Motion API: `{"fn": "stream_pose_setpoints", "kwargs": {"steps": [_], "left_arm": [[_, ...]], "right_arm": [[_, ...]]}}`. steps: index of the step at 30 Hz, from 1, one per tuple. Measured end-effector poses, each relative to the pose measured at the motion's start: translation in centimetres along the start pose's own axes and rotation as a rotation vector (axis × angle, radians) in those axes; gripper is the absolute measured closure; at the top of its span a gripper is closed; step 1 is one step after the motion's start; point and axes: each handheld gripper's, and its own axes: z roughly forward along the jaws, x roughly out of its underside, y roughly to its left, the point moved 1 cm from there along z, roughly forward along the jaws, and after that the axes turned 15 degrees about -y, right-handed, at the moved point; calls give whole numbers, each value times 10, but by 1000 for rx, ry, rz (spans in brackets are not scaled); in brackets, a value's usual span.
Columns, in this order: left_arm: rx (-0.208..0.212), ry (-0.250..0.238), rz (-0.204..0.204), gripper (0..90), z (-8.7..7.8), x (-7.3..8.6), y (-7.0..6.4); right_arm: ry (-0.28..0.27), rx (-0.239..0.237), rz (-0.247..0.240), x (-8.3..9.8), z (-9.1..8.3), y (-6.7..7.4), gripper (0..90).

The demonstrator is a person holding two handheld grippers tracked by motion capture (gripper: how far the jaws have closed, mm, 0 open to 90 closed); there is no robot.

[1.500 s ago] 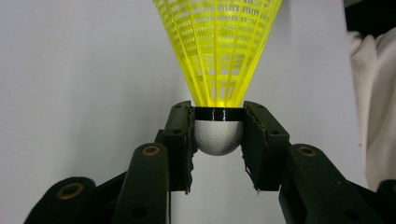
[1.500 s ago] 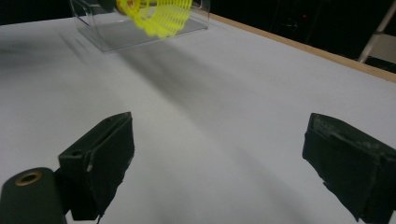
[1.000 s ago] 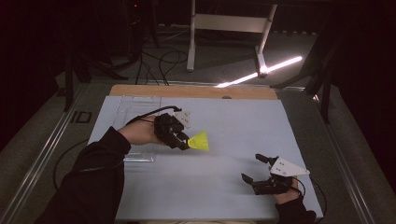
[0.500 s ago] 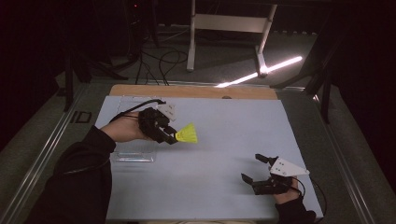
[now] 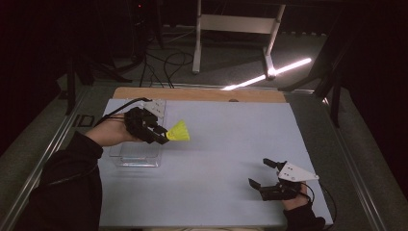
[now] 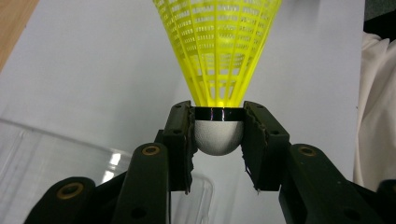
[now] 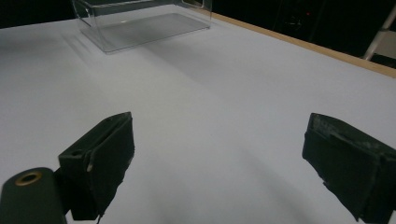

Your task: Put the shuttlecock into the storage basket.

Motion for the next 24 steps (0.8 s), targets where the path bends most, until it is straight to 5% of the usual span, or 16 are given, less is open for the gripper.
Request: {"fn": "stream_pose_setpoints", "kwargs": {"steps": [14, 24], "left_arm": [[-81, -14, -56, 655, -31, 22, 6], [-152, -37, -133, 655, -55, 36, 11]], "right_arm": [[-6, -3, -2, 0, 0, 0, 93], [-1, -5, -2, 0, 1, 0, 93]]}}
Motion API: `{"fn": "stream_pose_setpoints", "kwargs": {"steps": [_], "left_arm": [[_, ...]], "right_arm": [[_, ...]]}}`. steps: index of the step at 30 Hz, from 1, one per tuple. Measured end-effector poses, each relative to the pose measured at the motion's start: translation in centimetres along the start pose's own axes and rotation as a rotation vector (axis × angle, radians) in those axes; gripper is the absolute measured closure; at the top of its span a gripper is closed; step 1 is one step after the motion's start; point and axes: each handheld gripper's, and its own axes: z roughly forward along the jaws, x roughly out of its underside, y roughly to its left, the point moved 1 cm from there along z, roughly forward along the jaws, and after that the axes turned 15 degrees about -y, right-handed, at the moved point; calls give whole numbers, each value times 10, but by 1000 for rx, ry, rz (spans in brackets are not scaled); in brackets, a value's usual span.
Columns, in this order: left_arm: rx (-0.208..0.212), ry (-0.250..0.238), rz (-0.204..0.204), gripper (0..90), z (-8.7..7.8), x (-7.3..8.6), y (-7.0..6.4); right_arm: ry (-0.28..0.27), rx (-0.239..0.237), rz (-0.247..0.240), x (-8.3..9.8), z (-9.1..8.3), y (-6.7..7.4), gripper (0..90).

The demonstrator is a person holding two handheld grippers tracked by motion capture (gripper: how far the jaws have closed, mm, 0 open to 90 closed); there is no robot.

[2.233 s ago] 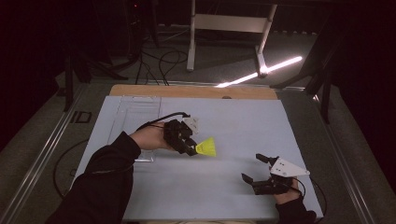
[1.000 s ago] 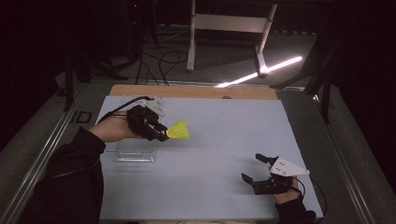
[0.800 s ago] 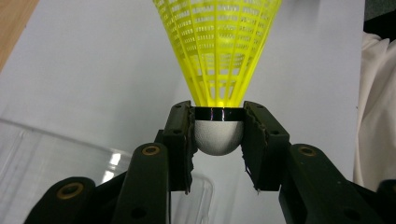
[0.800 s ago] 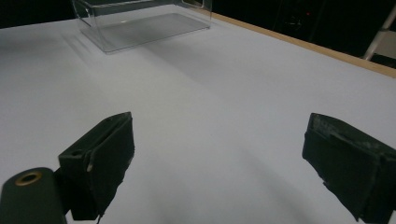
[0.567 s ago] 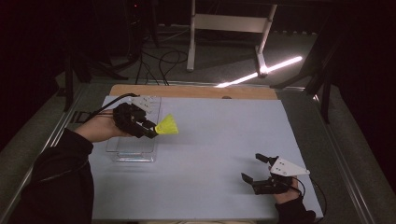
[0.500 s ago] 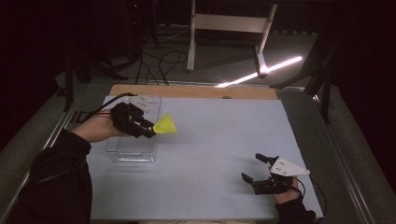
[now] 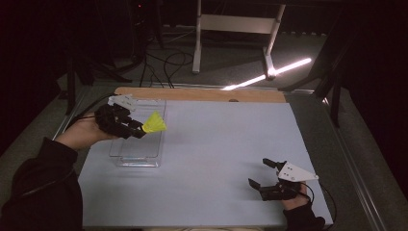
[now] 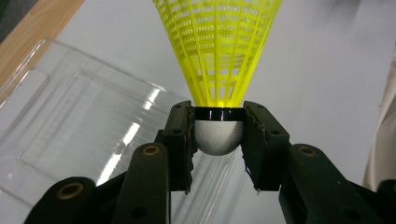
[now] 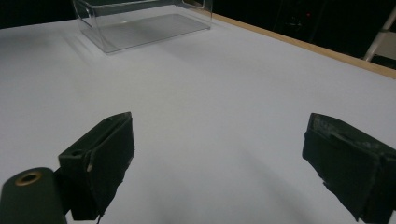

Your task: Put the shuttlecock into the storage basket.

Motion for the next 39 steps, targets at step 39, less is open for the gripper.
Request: {"fn": "stream_pose_setpoints", "kwargs": {"steps": [39], "left_arm": [[-225, -15, -219, 655, -2, 59, 20]], "right_arm": [[0, 7, -1, -1, 0, 0, 93]]}}
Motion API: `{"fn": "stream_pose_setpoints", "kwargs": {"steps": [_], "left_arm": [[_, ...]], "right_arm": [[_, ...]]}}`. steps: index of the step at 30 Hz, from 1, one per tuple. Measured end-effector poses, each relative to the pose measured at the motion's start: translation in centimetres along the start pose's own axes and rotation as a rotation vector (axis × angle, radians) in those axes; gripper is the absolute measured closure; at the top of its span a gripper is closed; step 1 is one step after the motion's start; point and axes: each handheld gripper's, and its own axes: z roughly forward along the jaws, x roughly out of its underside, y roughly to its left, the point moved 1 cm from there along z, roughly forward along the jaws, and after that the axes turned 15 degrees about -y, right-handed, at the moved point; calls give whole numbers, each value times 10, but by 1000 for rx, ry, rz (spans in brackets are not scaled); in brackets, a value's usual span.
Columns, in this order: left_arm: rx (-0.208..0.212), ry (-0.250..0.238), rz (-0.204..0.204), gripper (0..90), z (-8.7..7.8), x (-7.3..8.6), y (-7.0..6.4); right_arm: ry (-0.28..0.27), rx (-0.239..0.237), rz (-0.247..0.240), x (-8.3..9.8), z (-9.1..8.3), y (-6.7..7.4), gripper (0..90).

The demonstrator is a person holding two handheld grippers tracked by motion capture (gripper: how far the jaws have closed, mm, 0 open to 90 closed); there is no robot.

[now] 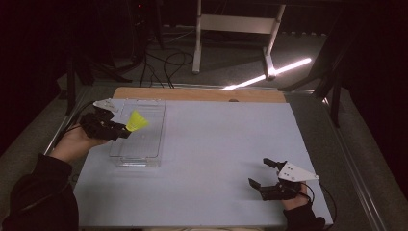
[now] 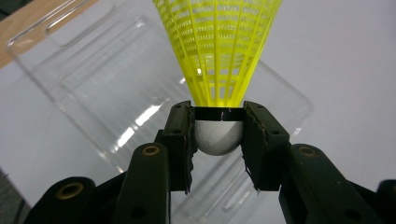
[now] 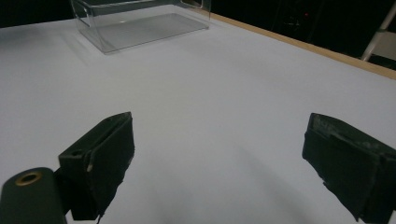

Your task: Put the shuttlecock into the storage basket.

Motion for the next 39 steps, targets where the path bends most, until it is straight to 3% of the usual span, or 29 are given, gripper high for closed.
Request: {"fn": "stream_pose_setpoints", "kwargs": {"steps": [5, 6, 9, 14, 19, 30, 39], "left_arm": [[-48, 12, -34, 654, 2, 8, 2], [-77, 16, -46, 654, 2, 11, 3], [-76, 26, -68, 654, 3, 17, 4], [-81, 27, -68, 654, 5, 23, 2], [-120, 43, -93, 653, 12, 34, 1], [-106, 41, -136, 653, 20, 46, 1], [-91, 86, -175, 652, 27, 57, 5]], "right_arm": [[3, -1, -4, 0, 0, 0, 93], [2, -2, -2, 0, 0, 0, 93], [4, -2, -2, 0, 0, 0, 94], [4, -1, -3, 0, 0, 0, 94], [4, -3, -4, 0, 0, 0, 94], [2, -2, -5, 0, 0, 0, 94], [5, -3, -4, 0, 0, 0, 94]]}}
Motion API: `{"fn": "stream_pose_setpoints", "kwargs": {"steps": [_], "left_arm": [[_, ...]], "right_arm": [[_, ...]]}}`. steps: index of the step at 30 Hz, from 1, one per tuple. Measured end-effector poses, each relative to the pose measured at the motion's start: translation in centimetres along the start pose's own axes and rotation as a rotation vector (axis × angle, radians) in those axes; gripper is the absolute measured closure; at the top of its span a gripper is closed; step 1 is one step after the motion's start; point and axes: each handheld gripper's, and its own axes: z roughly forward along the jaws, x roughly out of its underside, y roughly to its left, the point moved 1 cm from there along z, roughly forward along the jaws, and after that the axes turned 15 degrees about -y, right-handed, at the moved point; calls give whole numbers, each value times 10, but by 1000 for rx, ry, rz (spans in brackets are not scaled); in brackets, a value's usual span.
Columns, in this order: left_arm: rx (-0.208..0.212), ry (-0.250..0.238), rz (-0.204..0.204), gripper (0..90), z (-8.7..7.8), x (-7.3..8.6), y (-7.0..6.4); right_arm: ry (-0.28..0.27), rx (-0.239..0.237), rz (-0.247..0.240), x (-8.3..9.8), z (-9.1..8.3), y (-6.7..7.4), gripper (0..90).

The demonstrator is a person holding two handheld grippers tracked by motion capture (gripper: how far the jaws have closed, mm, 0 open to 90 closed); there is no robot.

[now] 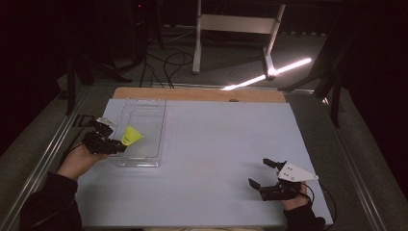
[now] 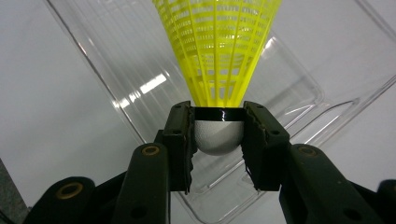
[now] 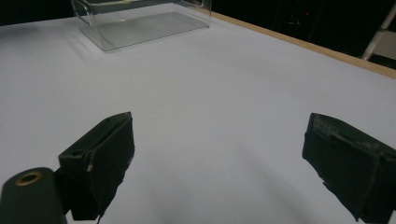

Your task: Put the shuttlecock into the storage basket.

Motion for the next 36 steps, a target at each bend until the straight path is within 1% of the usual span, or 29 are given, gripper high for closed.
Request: {"fn": "stream_pose_setpoints", "kwargs": {"steps": [1, 5, 7, 9, 10, 11, 12, 13, 14, 15, 16, 17, 19, 21, 22, 24, 25, 26, 27, 29, 31, 32, 34, 35, 36], "left_arm": [[-2, 5, 1, 652, 1, 0, 0], [-1, 47, -27, 652, 4, 0, 2], [-7, 69, -23, 652, 7, -1, 1], [-11, 96, 0, 652, 10, -2, -1], [-17, 98, -7, 652, 12, -3, -2], [-13, 102, 4, 651, 12, -4, -2], [-12, 96, 2, 651, 12, -4, -3], [-24, 91, 2, 650, 12, -6, -4], [-19, 83, 6, 647, 11, -7, -5], [-6, 69, -1, 643, 10, -9, -5], [-13, 58, -2, 623, 8, -11, -6], [-20, 50, 5, 576, 7, -12, -6], [-28, 39, 3, 512, 4, -15, -7], [-48, 32, 5, 428, 1, -18, -8], [-46, 21, 3, 400, 0, -19, -9], [-55, 17, 4, 320, -1, -20, -9], [-49, 7, 4, 292, -2, -21, -10], [-49, 7, 4, 256, -2, -21, -10], [-51, 3, 1, 256, -3, -21, -11], [-49, 1, 3, 192, -2, -22, -12], [-43, -6, 4, 173, -2, -22, -13], [-37, -9, -4, 144, -2, -22, -14], [-10, -12, -4, 129, -2, -23, -15], [17, -11, -12, 60, -3, -23, -15], [20, -21, -15, 11, -3, -24, -15]], "right_arm": [[0, 0, 0, 0, 0, 0, 94], [2, 0, 0, 0, 0, 0, 94], [1, 0, 1, 0, 0, 0, 94], [1, 0, 0, 0, 0, 0, 94], [1, 0, 0, 0, 0, 0, 94], [1, -1, 0, 0, 0, 0, 94], [1, -1, 0, 0, 0, 0, 94], [1, -1, 1, 0, 0, 0, 94], [0, 0, 1, 0, 0, 0, 94], [-1, -1, 2, 0, 0, 0, 94], [-1, 0, 2, 0, 0, 0, 94], [-1, -1, 2, 0, 0, 0, 94], [0, -1, 1, 0, 0, 0, 94], [-1, -2, 2, 0, 0, 0, 94], [-1, -1, 3, 0, 0, 0, 94], [-2, -2, 1, 0, 0, 0, 94], [-1, -2, 2, 0, 0, 0, 94], [-1, -2, 2, 0, 0, 0, 94], [-1, -2, 2, 0, 0, 0, 94], [0, -4, 2, 0, 0, 0, 94], [0, -4, 1, 0, 0, 0, 94], [0, -3, 2, 0, 0, 0, 94], [-1, -2, 1, 0, 0, 0, 94], [0, -2, 3, 0, 0, 0, 94], [0, -1, 2, 0, 0, 0, 94]]}}
